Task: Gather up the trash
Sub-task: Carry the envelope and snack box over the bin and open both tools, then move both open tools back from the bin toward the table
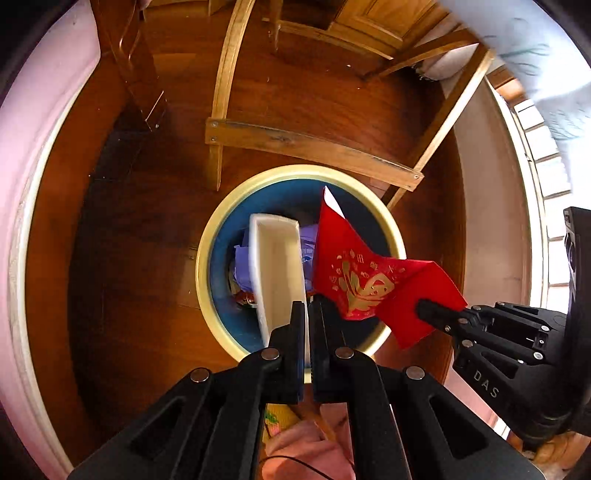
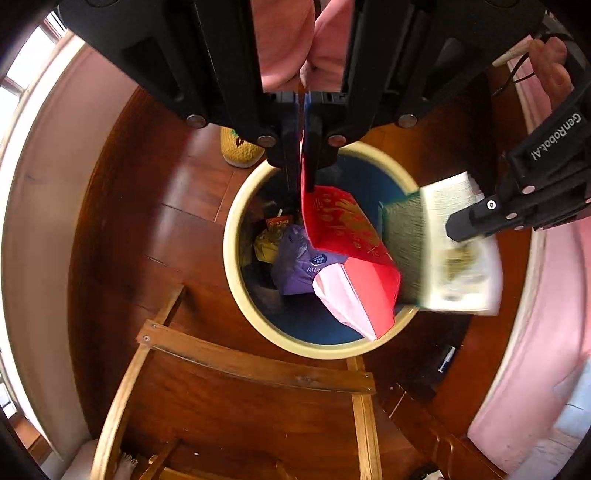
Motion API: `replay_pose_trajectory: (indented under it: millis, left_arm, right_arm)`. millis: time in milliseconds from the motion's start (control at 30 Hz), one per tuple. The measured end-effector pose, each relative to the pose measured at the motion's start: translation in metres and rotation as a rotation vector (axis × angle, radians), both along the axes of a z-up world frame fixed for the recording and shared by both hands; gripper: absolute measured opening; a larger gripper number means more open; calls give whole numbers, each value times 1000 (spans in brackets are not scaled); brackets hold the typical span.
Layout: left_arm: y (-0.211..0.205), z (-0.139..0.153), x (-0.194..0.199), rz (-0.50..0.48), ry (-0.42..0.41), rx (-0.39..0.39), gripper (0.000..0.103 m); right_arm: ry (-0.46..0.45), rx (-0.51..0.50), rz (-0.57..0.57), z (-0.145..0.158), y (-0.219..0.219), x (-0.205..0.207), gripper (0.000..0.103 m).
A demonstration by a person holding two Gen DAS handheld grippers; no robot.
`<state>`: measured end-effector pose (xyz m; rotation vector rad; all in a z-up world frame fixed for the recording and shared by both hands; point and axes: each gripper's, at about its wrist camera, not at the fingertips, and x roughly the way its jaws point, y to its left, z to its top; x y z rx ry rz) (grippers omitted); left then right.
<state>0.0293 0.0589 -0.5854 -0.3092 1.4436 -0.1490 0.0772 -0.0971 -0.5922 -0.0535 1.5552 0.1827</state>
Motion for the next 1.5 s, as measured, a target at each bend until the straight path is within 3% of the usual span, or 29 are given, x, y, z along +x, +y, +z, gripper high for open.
replay_pose_trajectory:
  millis: [67, 100, 133, 167, 200, 233, 367, 500, 567, 633, 667, 933, 1167, 1300, 1500]
  left_arm:
    - [0, -6, 6, -4, 4, 10, 5]
    - [-2, -7, 10, -7, 9, 15, 13]
    - [0, -8, 17, -7, 19, 17, 29]
    - [3, -11, 18, -6, 28, 14, 39]
    - [4, -12, 19, 0, 35, 3, 57]
    - [8, -14, 19, 9, 39, -10, 65]
    - [15, -15, 23, 40, 32, -17, 66]
    - [18, 5, 18, 63, 19, -35, 66]
    - [19, 18, 16, 67, 8, -41, 67]
    - [21, 32, 13, 71, -3, -43, 69]
    - [22, 41, 10, 75, -9, -44, 70]
    - [35, 100, -12, 125, 6, -21, 72]
    - [48, 170, -39, 150, -6, -2, 72]
    - [56, 227, -50, 166, -45, 18, 72]
    - [60, 327, -54, 179, -169, 63, 72]
  right_arm:
    - [-2, -4, -2, -9, 4, -1, 0]
    - [-3, -3, -3, -9, 3, 3, 0]
    - [-4, -5, -2, -11, 5, 3, 0]
    - [1, -9, 0, -12, 7, 4, 0]
    - [12, -10, 1, -13, 6, 8, 0]
    - [26, -11, 3, -15, 8, 12, 0]
    - [33, -5, 6, -15, 3, 27, 0]
    - [40, -1, -6, -17, 8, 35, 2]
    - [42, 1, -14, -12, 9, 37, 11]
    - [31, 4, -17, -2, 11, 39, 49]
    - [18, 4, -17, 5, 12, 38, 52]
    - [-23, 23, -12, 61, 27, 32, 52]
    - [-33, 25, 16, 130, 42, 19, 52]
    - [-47, 17, 31, 179, 48, 12, 52]
    - [-103, 16, 51, 267, 51, 5, 52]
